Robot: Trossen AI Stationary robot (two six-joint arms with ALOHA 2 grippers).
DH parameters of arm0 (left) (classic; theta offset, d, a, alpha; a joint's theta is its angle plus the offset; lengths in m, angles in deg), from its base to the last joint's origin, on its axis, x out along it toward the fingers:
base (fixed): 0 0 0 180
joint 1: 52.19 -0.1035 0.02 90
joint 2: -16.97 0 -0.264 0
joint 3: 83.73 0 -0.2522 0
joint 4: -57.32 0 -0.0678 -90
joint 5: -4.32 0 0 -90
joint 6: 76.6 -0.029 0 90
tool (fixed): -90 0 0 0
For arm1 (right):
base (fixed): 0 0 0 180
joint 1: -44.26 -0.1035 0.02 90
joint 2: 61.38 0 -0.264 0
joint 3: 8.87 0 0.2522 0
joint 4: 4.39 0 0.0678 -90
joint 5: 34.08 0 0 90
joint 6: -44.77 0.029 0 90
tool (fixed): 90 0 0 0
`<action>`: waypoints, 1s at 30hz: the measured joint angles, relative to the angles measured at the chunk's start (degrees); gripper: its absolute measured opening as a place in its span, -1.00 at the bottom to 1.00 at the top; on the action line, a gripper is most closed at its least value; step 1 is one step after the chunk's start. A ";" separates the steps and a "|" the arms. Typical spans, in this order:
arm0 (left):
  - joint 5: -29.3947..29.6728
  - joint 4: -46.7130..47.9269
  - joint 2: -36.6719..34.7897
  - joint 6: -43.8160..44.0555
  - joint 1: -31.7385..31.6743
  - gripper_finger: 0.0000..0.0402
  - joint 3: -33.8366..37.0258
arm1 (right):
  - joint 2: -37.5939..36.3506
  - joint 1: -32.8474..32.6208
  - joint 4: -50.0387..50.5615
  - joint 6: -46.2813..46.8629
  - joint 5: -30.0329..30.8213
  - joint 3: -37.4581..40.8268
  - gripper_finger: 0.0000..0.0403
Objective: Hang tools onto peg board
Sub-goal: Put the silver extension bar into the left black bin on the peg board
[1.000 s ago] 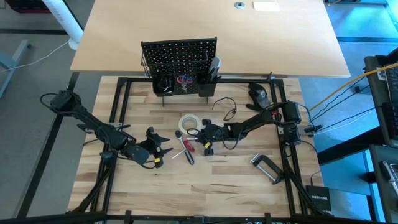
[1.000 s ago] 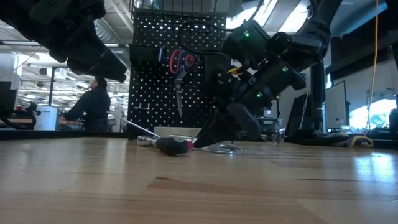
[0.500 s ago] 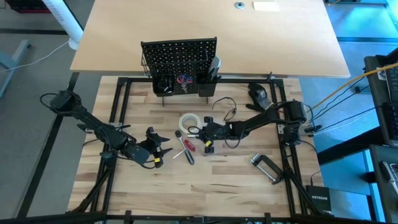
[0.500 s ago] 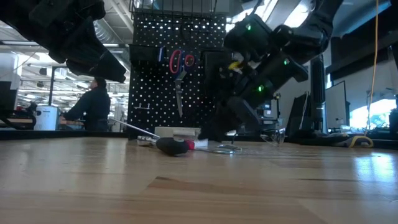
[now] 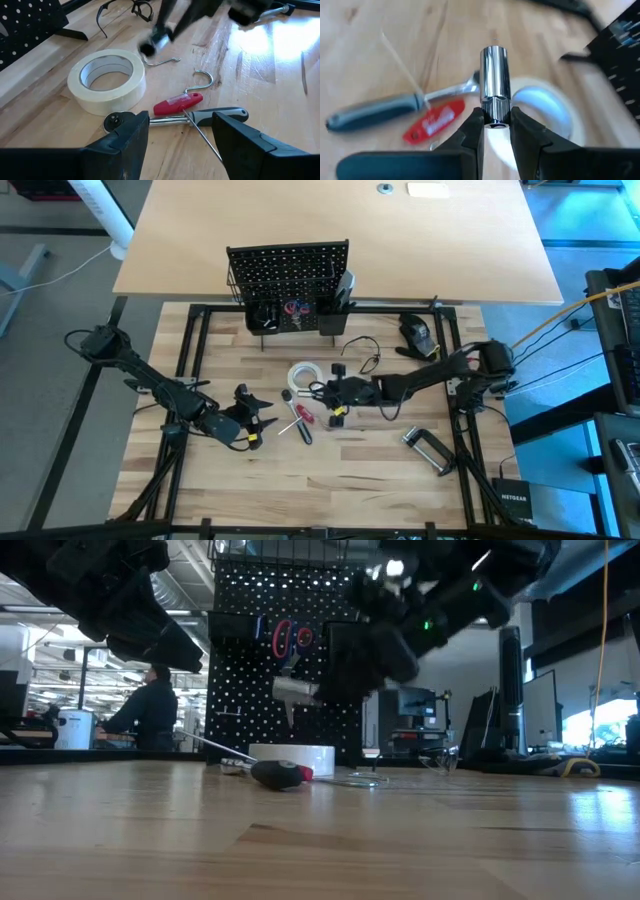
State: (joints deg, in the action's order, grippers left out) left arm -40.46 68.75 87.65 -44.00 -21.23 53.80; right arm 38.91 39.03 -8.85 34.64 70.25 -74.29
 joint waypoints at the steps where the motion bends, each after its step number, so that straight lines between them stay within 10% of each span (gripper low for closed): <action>1: 0.00 0.00 0.00 0.00 0.00 0.02 0.00 | -0.52 -0.31 -0.86 0.73 1.15 -0.04 -0.63; 30: 0.00 0.02 0.00 0.14 0.02 0.02 0.02 | 7.43 6.46 -8.61 -3.63 10.21 -29.03 -0.63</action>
State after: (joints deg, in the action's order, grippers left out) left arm -40.47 68.77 87.65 -43.87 -21.21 53.82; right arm 46.34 45.49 -17.46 31.01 80.47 -103.32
